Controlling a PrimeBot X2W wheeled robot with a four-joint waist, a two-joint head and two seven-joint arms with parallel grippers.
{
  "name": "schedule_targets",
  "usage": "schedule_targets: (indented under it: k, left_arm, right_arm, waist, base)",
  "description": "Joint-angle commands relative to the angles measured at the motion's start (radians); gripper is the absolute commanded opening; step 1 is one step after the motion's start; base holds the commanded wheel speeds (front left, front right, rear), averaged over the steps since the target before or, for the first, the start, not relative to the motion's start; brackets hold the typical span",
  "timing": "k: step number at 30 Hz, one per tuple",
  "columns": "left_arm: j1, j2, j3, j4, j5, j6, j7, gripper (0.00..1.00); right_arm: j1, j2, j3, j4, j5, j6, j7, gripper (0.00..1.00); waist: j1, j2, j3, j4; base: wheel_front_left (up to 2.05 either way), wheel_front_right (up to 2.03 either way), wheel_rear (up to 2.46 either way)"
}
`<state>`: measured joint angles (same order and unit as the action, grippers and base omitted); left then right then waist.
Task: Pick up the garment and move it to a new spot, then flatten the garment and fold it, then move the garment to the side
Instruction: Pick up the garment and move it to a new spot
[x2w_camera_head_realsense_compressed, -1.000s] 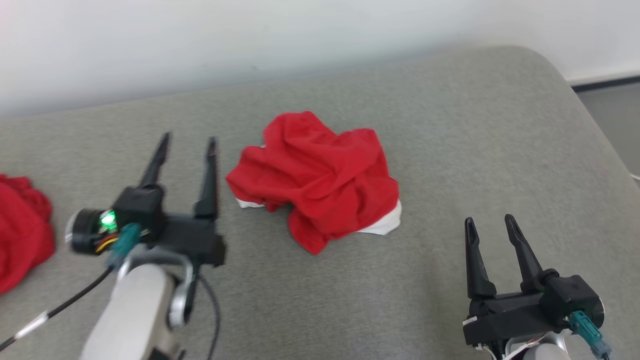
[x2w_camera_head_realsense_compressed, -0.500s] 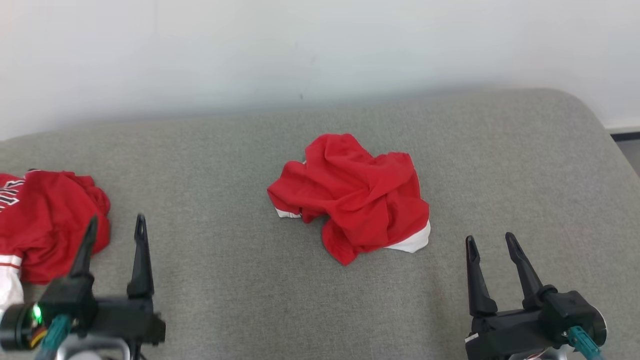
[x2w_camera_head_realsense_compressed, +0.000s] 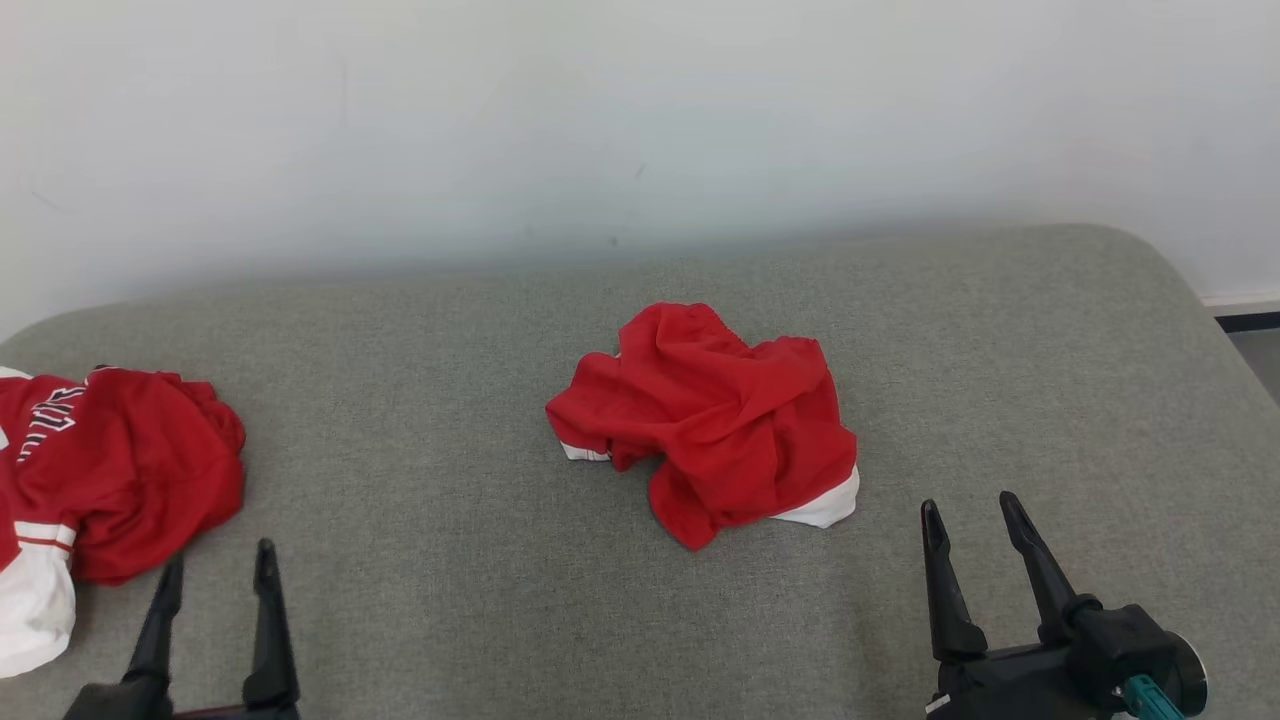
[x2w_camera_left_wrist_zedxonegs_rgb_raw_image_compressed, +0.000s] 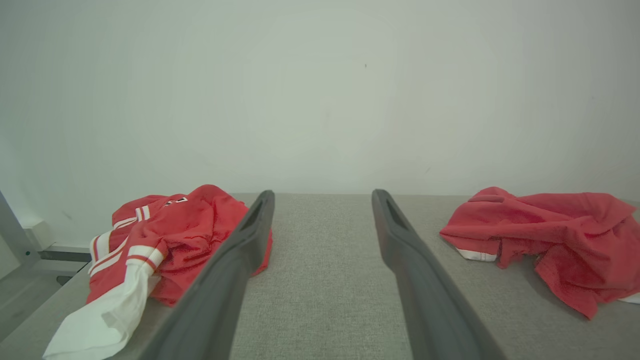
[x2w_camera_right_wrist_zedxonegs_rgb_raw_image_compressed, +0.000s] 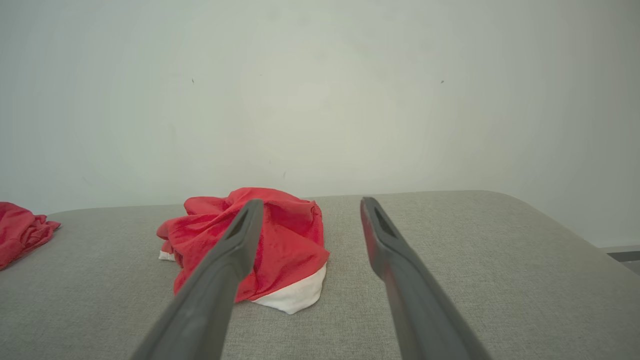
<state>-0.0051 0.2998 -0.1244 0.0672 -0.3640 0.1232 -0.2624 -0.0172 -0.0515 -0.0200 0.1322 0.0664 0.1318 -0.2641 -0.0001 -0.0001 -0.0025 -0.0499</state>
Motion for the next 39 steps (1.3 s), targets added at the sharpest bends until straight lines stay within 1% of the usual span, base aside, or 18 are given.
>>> schedule_targets:
  k: [1,5,9,13,19,29,39]
  left_arm:
    - [0.021,-0.007,0.01,-0.007,-0.004,0.001,-0.003,1.0]
    - [0.072,-0.03,0.073,-0.028,0.01,0.008,-0.003,1.0]
    - [0.116,-0.044,0.099,-0.043,0.051,-0.014,-0.003,1.0]
    - [0.134,-0.049,0.09,-0.036,0.091,-0.04,-0.003,1.0]
    - [0.146,-0.056,0.067,-0.013,0.146,-0.061,-0.003,1.0]
    - [0.146,-0.06,0.069,0.005,0.19,-0.068,-0.004,1.0]
    - [0.136,-0.064,0.075,0.018,0.202,-0.078,-0.004,1.0]
  right_arm:
    - [0.011,0.002,0.002,-0.001,-0.005,-0.002,-0.001,1.0]
    - [0.017,0.002,0.008,-0.001,-0.004,-0.002,-0.001,1.0]
    - [0.028,0.002,0.011,-0.001,-0.011,-0.002,-0.001,1.0]
    - [0.037,0.002,0.007,0.0,-0.026,-0.002,-0.001,1.0]
    - [0.049,0.002,0.012,0.0,-0.046,-0.002,-0.001,1.0]
    - [0.062,0.002,0.014,-0.004,-0.053,-0.002,-0.001,1.0]
    - [0.06,0.002,0.014,0.003,-0.054,-0.002,-0.001,1.0]
  waist:
    - [0.0001,0.0001,-0.003,-0.002]
    - [0.0001,0.0001,-0.009,-0.008]
    - [0.0001,0.0001,-0.019,-0.009]
    - [0.0001,0.0001,-0.026,-0.008]
    - [0.0001,0.0001,-0.035,-0.011]
    - [0.0001,0.0001,-0.035,-0.017]
    - [0.0001,0.0001,-0.035,-0.015]
  base:
    - [0.0,0.0,0.0]
    - [0.0,0.0,0.0]
    - [0.0,0.0,0.0]
    - [0.0,0.0,0.0]
    - [0.0,0.0,0.0]
    - [0.0,0.0,0.0]
    - [0.0,0.0,0.0]
